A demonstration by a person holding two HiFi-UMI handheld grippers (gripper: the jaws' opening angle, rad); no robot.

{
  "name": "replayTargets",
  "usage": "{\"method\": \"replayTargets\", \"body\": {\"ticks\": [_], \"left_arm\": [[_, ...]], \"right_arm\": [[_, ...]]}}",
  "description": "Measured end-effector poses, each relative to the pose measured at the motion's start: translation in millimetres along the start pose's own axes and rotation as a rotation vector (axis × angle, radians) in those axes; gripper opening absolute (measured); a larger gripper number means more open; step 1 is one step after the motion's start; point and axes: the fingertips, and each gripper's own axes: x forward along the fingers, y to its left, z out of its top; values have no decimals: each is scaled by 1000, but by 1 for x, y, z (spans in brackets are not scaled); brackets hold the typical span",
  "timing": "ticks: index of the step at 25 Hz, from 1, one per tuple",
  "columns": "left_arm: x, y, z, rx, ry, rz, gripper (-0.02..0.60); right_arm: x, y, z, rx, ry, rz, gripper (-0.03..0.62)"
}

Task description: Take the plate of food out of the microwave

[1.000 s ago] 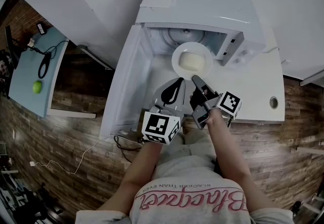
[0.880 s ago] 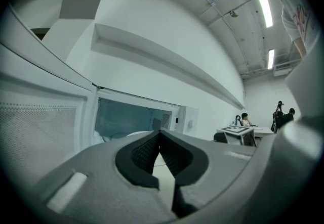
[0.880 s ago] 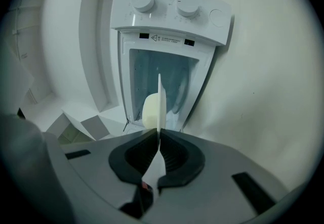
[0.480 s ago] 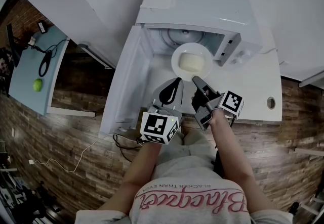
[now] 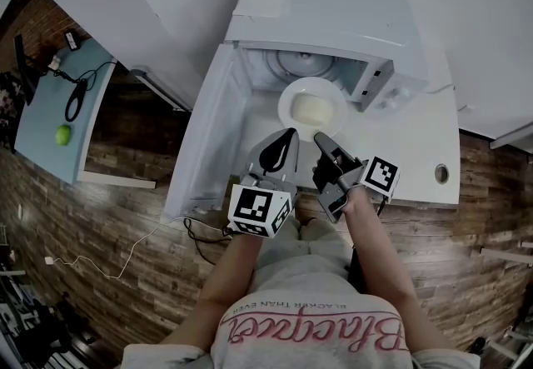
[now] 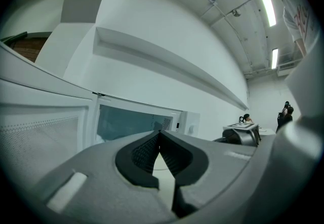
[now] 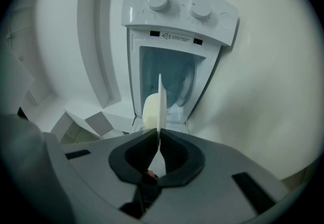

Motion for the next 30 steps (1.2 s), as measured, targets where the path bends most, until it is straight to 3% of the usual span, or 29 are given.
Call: {"method": "replayTargets", "body": {"ticks": [14,30], "left_arm": [[-4,-5,20,23,-5,25,5],[-3,-17,55,44,-72,11,5]], "right_arm": [[-6,28,7,-1,21,25,23],[-15,80,19,-29,42,68,23]]}}
